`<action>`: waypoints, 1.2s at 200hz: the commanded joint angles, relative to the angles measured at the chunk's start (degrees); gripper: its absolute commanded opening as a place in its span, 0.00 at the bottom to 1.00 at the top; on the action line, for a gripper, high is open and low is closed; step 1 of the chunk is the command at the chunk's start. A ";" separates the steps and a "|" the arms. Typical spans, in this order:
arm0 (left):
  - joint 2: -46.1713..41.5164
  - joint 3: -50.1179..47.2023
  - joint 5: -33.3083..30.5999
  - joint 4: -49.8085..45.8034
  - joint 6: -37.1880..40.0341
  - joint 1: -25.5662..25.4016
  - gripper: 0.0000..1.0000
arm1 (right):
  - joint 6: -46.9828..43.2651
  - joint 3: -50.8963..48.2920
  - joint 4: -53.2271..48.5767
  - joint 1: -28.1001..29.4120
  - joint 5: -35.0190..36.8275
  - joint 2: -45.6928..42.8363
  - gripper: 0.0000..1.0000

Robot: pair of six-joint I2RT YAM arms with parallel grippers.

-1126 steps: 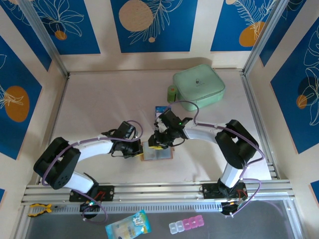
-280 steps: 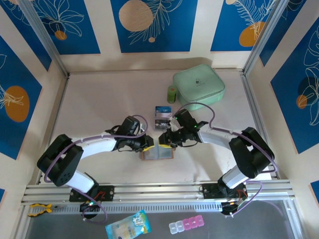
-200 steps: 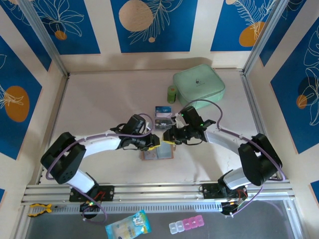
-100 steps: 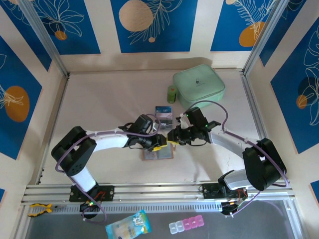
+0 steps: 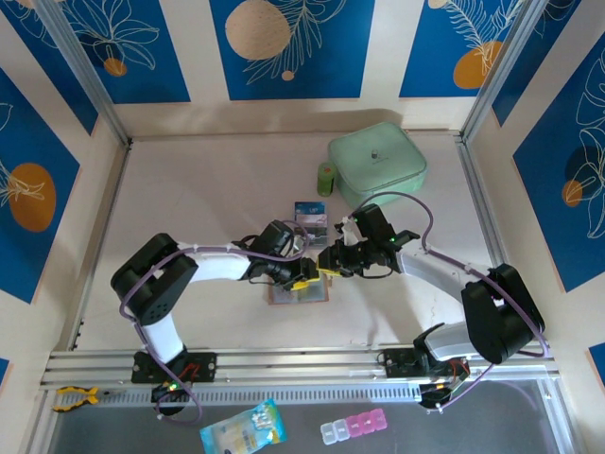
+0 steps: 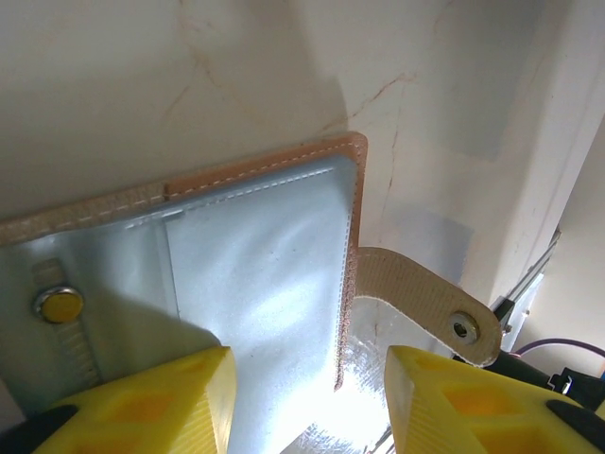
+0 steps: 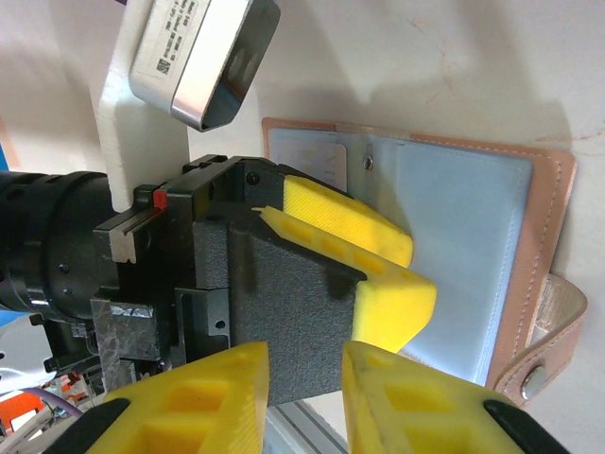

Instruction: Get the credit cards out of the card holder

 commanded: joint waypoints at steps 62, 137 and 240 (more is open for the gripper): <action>-7.02 0.12 -3.65 -5.85 3.70 0.18 0.44 | -0.15 -0.31 -0.77 0.84 -0.91 -0.06 0.27; -15.24 -5.94 -7.32 -11.04 5.83 4.05 0.35 | 1.09 2.33 0.70 4.91 -0.27 4.64 0.27; -20.67 -13.52 -8.01 -13.02 7.34 8.81 0.14 | 1.17 8.96 0.43 10.82 1.34 14.05 0.26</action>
